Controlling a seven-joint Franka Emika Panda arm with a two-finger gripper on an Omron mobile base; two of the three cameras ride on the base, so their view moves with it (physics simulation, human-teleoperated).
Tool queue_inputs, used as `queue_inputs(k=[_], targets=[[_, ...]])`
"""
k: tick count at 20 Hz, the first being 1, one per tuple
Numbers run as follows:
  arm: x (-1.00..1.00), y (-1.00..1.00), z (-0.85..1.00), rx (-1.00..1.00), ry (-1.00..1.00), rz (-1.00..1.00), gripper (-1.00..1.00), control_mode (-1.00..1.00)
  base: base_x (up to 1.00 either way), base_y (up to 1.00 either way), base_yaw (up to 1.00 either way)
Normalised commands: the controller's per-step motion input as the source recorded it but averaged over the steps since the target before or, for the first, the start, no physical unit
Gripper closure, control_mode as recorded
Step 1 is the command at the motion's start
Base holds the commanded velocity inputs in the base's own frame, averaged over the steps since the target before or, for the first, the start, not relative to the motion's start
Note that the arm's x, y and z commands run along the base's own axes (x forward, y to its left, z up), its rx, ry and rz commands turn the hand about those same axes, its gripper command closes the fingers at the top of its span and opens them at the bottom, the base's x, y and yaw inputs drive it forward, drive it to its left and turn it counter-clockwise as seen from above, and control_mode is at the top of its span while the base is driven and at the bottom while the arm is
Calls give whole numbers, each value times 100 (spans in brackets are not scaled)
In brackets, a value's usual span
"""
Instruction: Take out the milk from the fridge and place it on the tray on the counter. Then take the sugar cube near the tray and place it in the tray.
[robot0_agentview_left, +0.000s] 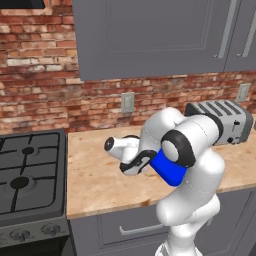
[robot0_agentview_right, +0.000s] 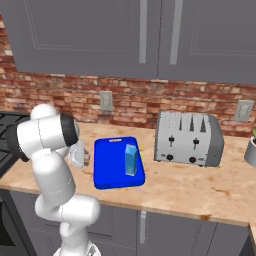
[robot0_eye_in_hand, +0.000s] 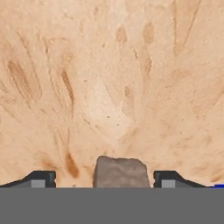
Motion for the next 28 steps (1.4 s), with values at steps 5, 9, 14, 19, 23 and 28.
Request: queue_inputs(k=[5, 9, 14, 19, 23, 28], targets=[[1, 0, -13, 0, 0, 0, 100, -100, 0, 0, 0], [0, 4, -14, 0, 0, 0, 100, -100, 0, 0, 0], [-8, 12, 4, 0, -3, 0, 100, -100, 0, 0, 0], [-40, 11, 46, -8, -13, -4, 100, -100, 0, 0, 0], [-40, 0, 65, -10, -19, -1, 100, -100, 0, 0, 0], [-22, -23, 58, -1, -10, -2, 100, -100, 0, 0, 0]])
